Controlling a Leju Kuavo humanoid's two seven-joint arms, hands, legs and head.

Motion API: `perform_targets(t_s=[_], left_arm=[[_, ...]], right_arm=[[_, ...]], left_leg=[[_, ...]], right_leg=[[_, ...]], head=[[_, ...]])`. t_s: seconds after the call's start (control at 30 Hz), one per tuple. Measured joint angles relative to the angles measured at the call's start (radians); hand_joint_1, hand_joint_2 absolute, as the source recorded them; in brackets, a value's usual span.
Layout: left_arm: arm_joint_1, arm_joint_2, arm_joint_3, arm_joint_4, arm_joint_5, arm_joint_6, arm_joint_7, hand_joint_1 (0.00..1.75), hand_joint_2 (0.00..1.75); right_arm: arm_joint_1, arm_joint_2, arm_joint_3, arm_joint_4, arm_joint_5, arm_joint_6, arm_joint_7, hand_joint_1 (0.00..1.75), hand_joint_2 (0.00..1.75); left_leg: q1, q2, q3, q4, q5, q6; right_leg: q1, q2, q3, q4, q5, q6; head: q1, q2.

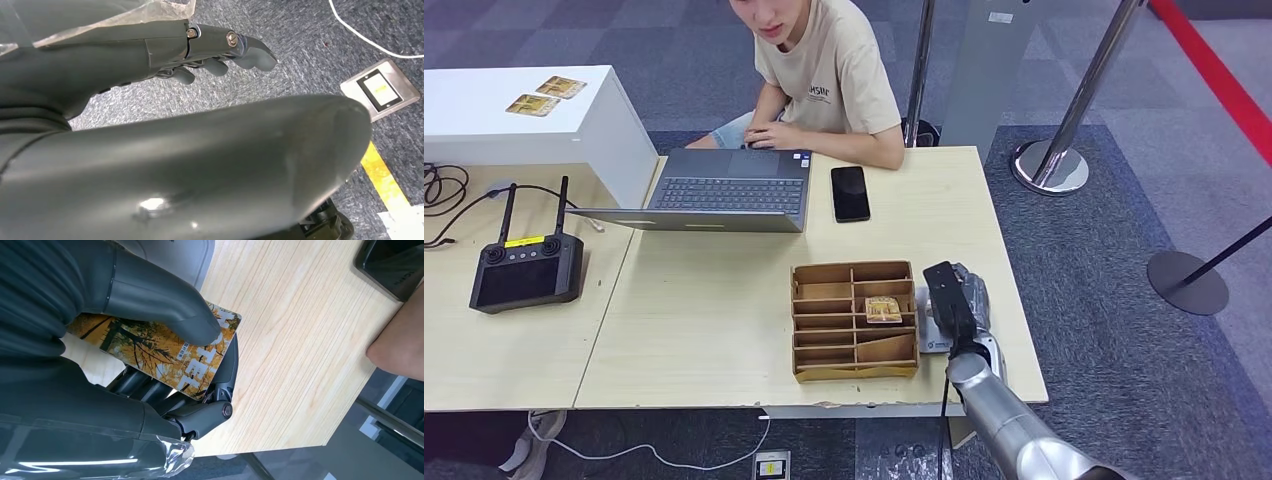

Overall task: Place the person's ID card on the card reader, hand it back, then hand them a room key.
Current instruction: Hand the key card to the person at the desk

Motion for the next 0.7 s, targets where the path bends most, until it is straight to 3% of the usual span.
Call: perform_targets(t_s=[0.23, 0.53, 0.7], left_arm=[[0.003, -0.002, 0.0, 0.0, 0.006, 0.004, 0.001, 0.0, 0.0], [0.01, -0.015, 0.0, 0.0, 0.008, 0.002, -0.011, 0.0, 0.0], [0.01, -0.02, 0.0, 0.0, 0.008, 0.002, -0.012, 0.0, 0.0]], right_arm=[[0.004, -0.007, -0.01, -0.006, 0.044, -0.001, -0.008, 1.75, 1.75], [0.014, -0.072, -0.008, -0.159, 0.123, -0.002, 0.127, 1.75, 1.75], [0.027, -0.104, -0.007, -0.249, 0.129, -0.002, 0.15, 1.75, 1.75]], left_leg=[[0.0, 0.0, 0.0, 0.0, 0.0, 0.0], [0.0, 0.0, 0.0, 0.0, 0.0, 0.0], [0.0, 0.0, 0.0, 0.001, 0.0, 0.0]], right_leg=[[0.0, 0.0, 0.0, 0.0, 0.0, 0.0], [0.0, 0.0, 0.0, 0.0, 0.0, 0.0], [-0.001, 0.0, 0.0, 0.0, 0.0, 0.0]], head=[[0.0, 0.0], [0.0, 0.0], [0.0, 0.0]])
